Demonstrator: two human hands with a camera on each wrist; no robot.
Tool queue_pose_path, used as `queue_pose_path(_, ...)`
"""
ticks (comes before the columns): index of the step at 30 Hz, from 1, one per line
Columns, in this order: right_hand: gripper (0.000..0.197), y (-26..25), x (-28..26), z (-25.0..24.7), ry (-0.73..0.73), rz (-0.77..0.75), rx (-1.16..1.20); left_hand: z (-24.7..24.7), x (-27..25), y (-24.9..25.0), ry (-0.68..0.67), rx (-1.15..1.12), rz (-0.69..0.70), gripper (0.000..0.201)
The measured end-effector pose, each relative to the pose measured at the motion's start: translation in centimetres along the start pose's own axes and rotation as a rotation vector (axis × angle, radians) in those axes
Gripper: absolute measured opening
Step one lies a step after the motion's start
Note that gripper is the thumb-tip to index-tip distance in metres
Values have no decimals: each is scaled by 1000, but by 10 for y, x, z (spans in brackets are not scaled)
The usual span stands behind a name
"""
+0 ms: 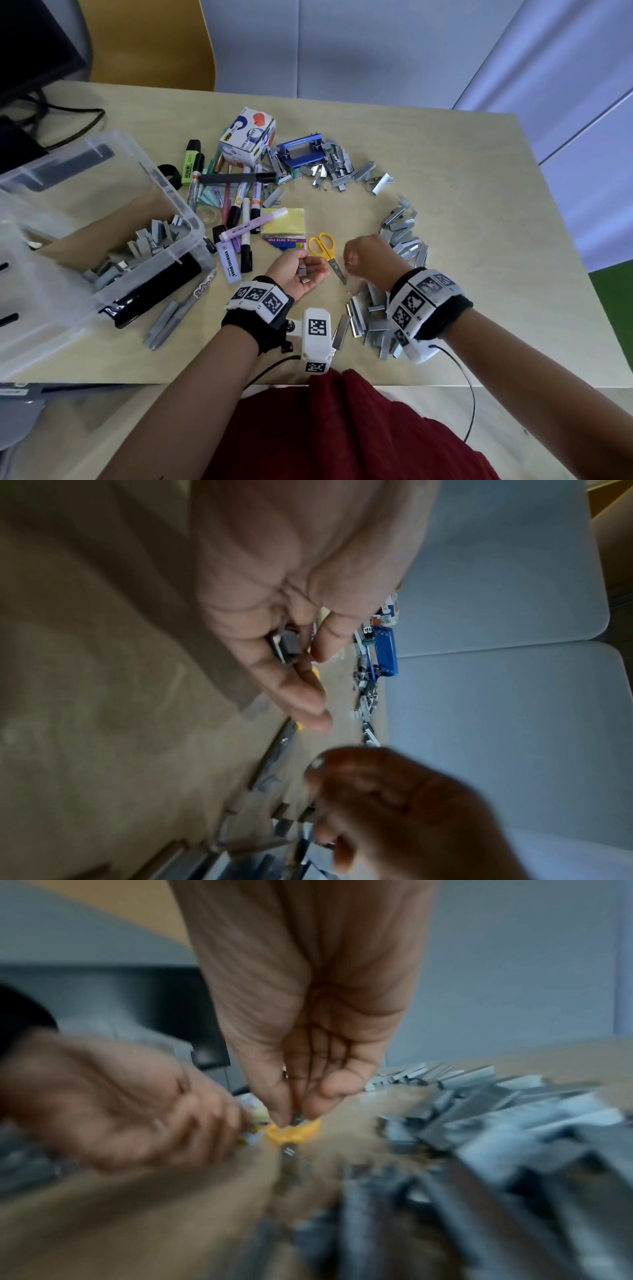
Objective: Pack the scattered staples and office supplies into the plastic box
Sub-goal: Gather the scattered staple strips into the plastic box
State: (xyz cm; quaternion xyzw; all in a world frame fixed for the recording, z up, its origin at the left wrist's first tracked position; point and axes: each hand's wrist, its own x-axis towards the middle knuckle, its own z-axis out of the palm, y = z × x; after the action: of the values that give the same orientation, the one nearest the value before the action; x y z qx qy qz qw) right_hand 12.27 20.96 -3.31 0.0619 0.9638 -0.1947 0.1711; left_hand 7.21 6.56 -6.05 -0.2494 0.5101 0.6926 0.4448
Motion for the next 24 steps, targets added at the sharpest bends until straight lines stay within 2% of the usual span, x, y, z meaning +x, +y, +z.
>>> queue_pose_path(4,19,-31,-10,-3,-8,-139,86,0,-4,-7,-7,-13,2,29)
queue_pose_path(7,22,-40,-11,0,-9,-185,98,-1,-7,-11,-5,10,-10,30)
queue_pose_path(11,20,-22,-9,-4,87,-70,192,-8,-10,-14,-9,44,-57,44)
queue_pose_path(13,17,-11,-8,-5,119,-3,164,-12,-10,-15,-21,54,-59,46)
queue_pose_path(18,24,2,-6,9,-23,59,-22,-16,-11,-19,-25,24,-55,45)
queue_pose_path(24,25,0,0,17,-41,70,-130,-18,-13,-21,-36,-27,-53,43)
